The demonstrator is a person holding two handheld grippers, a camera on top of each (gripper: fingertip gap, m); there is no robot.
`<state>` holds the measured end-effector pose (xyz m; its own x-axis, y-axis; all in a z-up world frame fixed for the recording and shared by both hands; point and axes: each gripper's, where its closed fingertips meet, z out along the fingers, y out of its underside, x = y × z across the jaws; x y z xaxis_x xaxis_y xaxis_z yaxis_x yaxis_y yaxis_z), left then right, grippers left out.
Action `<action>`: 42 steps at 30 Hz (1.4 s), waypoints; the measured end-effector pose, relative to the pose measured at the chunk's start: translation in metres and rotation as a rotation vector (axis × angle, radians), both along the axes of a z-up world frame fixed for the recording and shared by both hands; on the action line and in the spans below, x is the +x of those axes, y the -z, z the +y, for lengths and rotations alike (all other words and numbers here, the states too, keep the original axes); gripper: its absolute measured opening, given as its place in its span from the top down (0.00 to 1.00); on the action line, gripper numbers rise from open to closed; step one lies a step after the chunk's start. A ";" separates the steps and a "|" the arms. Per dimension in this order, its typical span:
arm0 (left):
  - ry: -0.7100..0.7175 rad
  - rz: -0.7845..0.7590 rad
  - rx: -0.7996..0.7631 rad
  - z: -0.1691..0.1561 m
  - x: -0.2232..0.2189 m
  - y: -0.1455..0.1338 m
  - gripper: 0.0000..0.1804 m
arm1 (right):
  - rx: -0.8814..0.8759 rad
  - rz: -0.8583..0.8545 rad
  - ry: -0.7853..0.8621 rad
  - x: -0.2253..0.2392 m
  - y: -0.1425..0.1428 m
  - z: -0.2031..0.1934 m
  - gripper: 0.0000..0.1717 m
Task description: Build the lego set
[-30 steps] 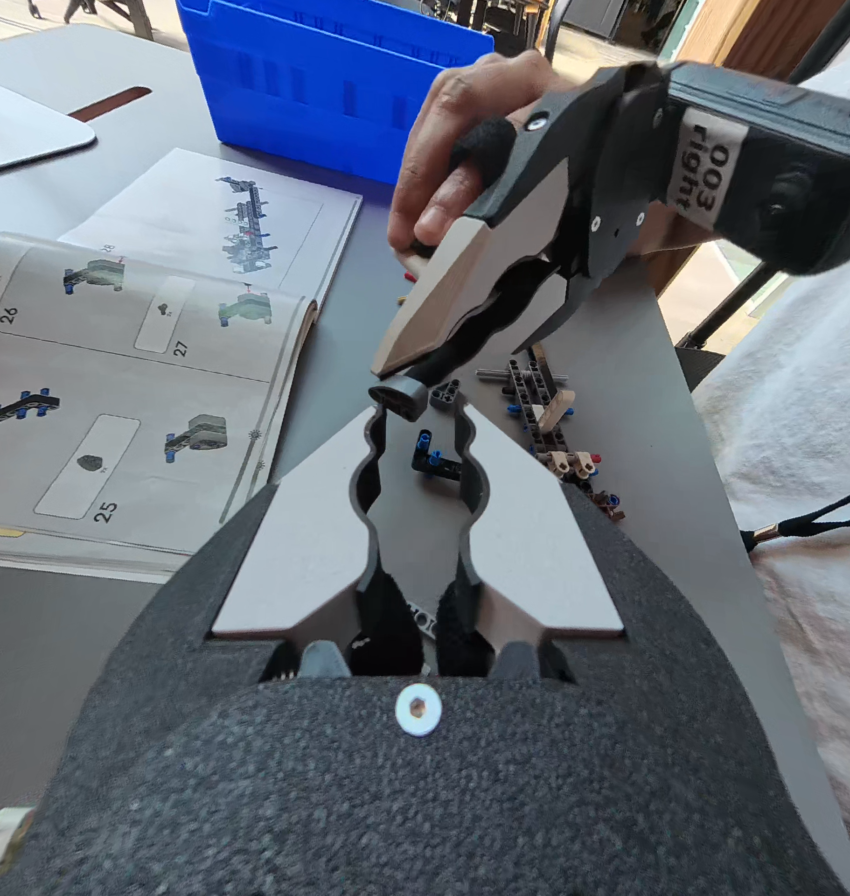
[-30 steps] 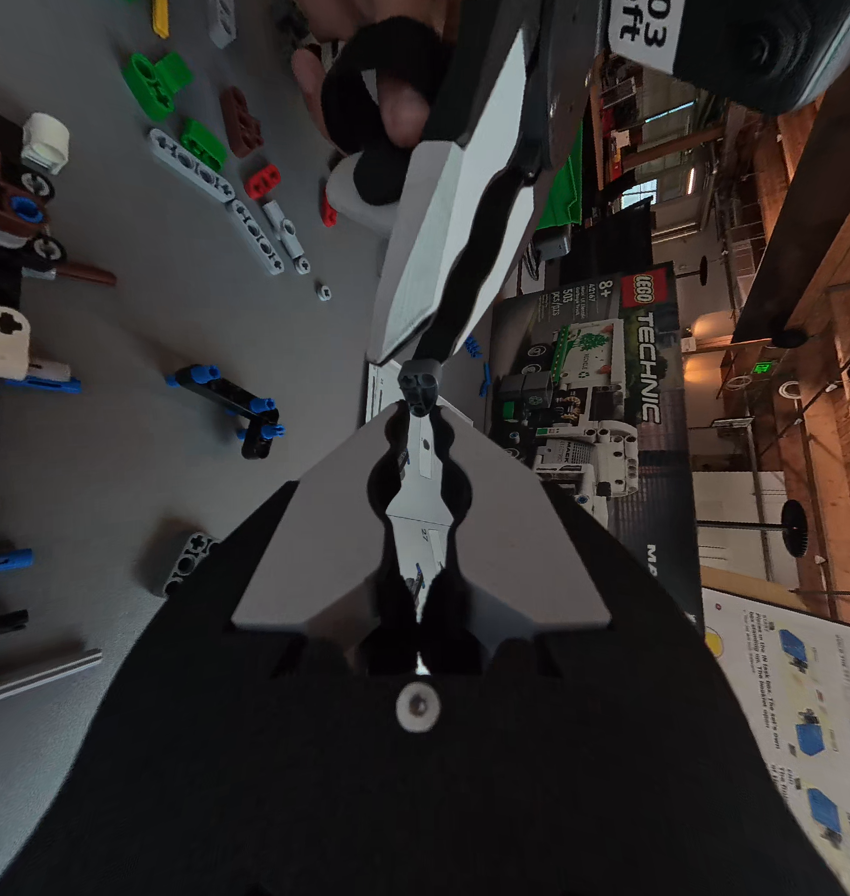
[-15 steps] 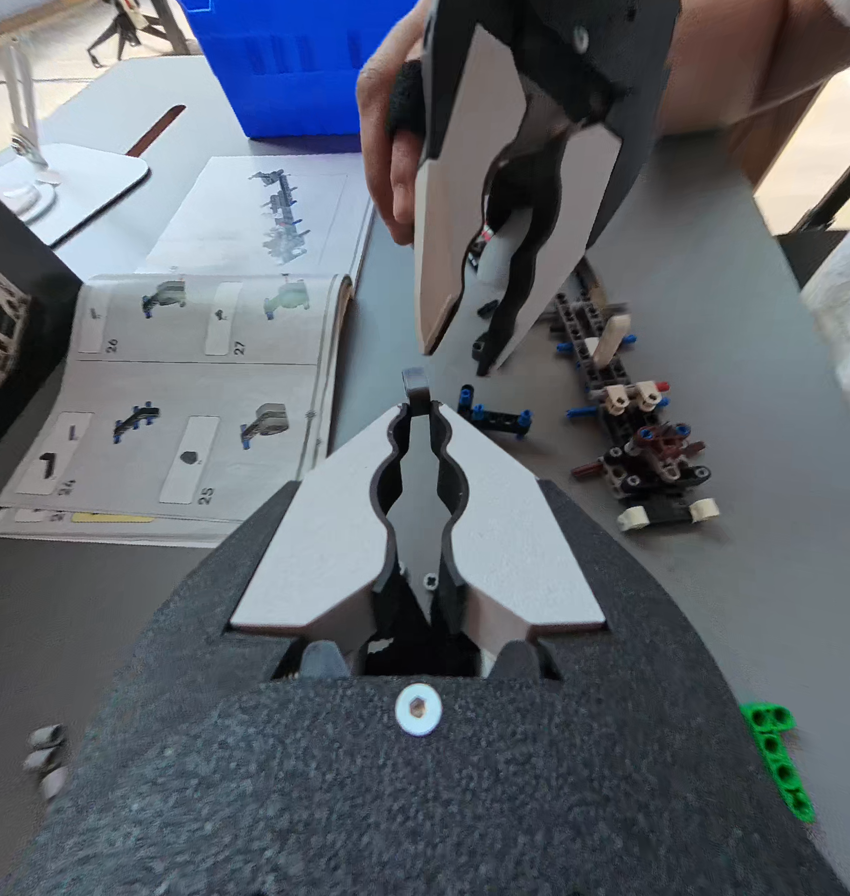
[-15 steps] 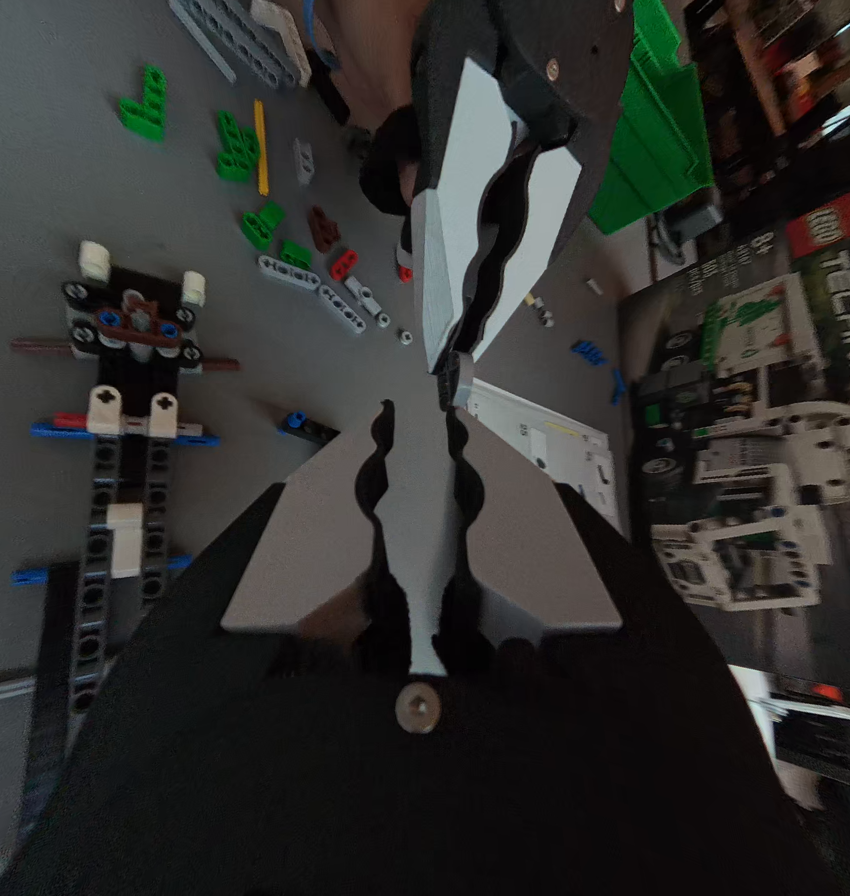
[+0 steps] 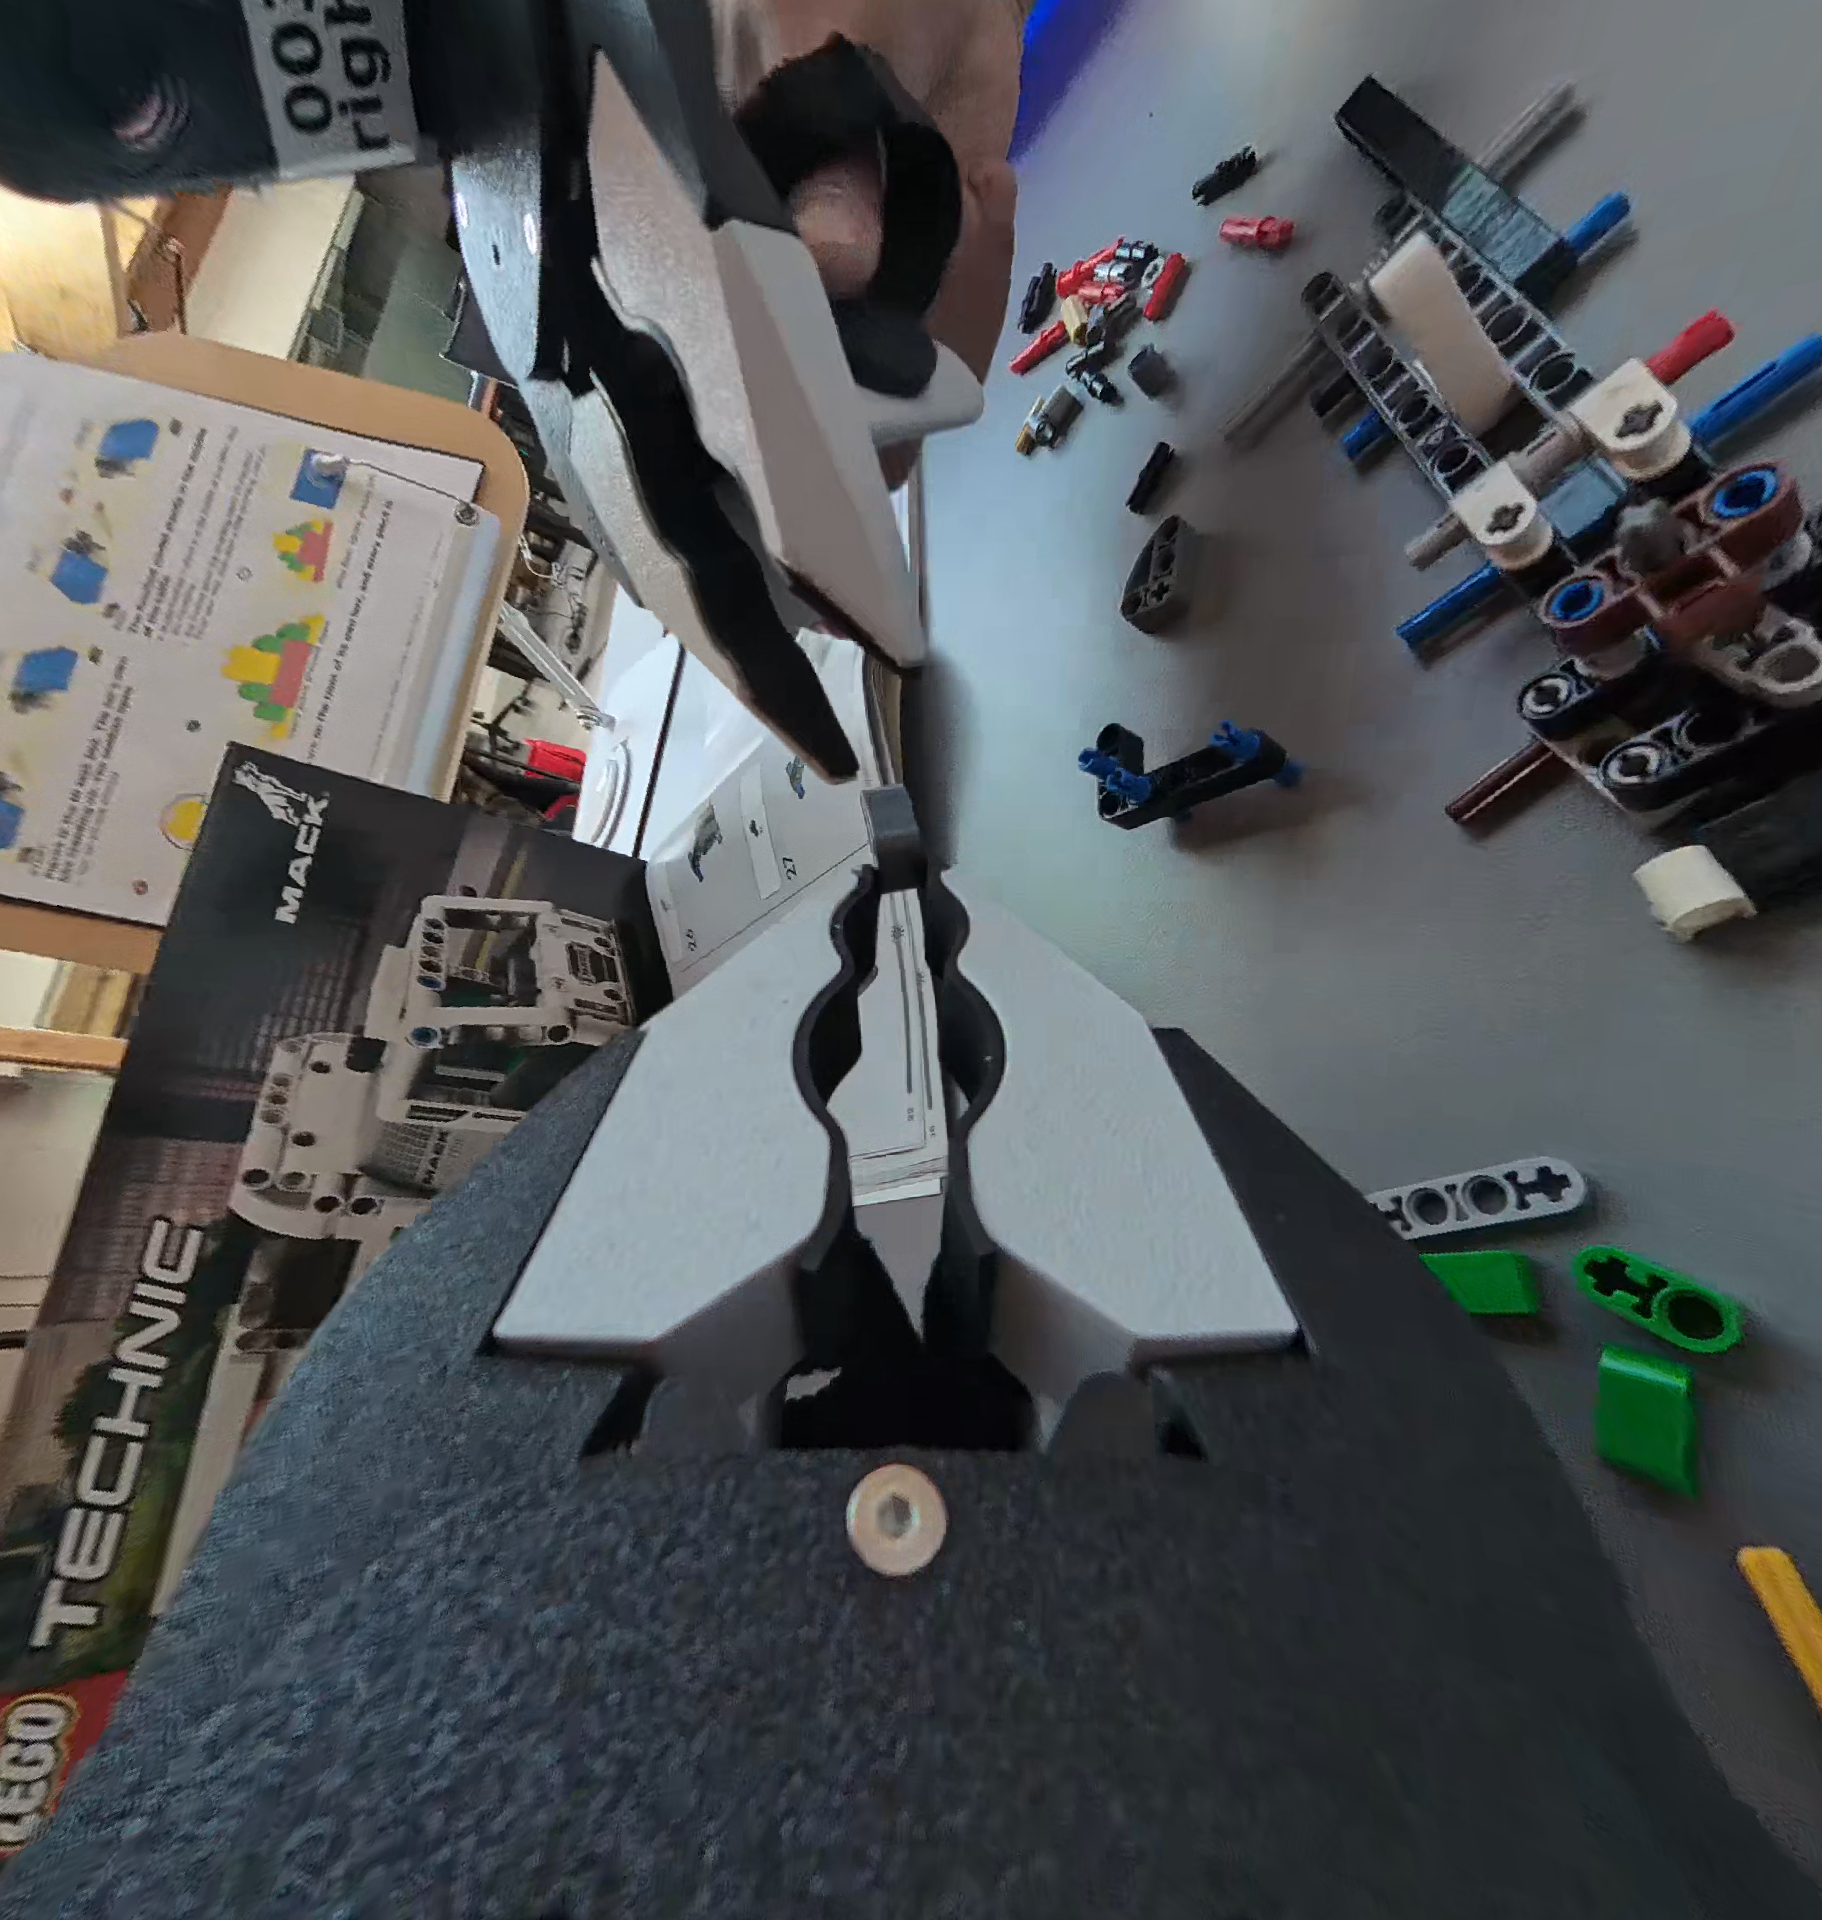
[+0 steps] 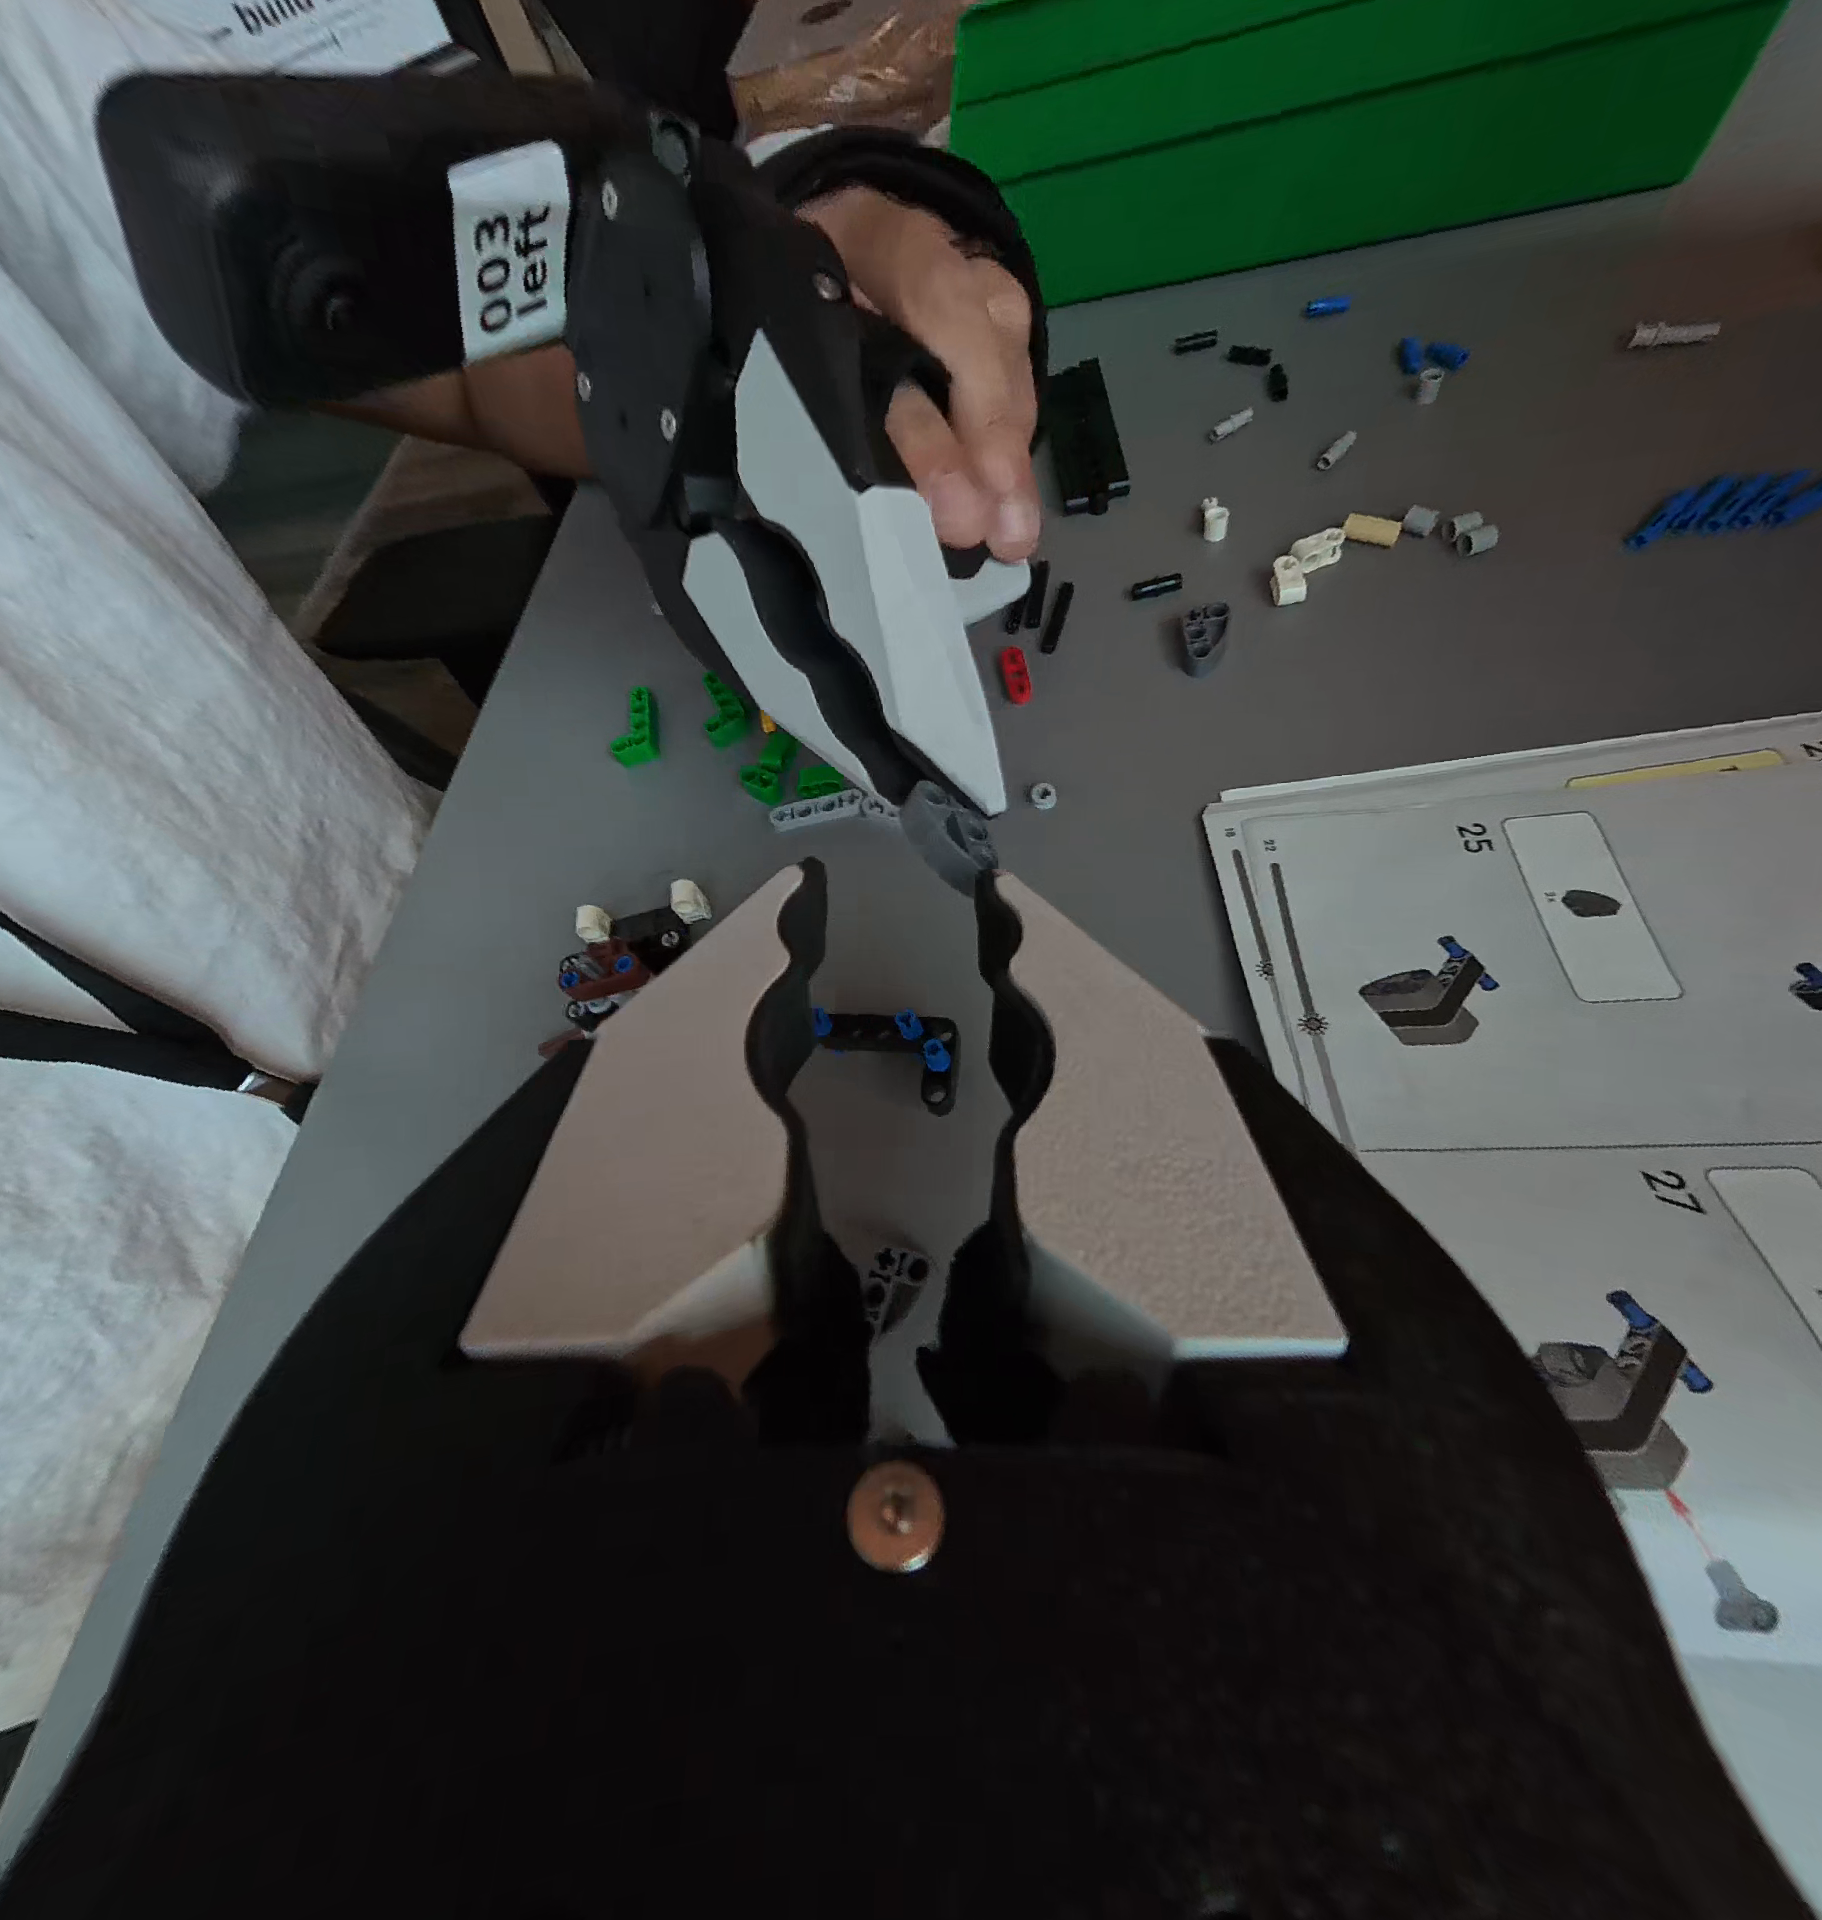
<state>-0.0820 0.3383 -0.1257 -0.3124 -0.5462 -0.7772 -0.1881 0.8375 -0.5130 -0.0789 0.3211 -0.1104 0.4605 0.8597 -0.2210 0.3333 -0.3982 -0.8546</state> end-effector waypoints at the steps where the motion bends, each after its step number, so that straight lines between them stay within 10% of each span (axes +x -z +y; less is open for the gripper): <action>1: 0.010 -0.011 0.039 -0.002 0.000 0.000 0.97 | -0.013 0.022 -0.010 -0.002 -0.002 -0.001 0.84; 29: 0.073 -0.097 0.430 -0.020 0.001 0.007 0.96 | 0.050 -0.170 -0.044 -0.012 0.021 -0.008 0.91; 34: -0.030 -0.002 0.259 -0.005 0.001 0.019 0.99 | 0.090 -0.279 0.025 0.010 0.024 0.006 0.92; 42: 0.045 0.302 -0.484 -0.028 -0.007 0.025 0.83 | 0.045 -0.315 -0.026 0.009 0.036 -0.016 0.92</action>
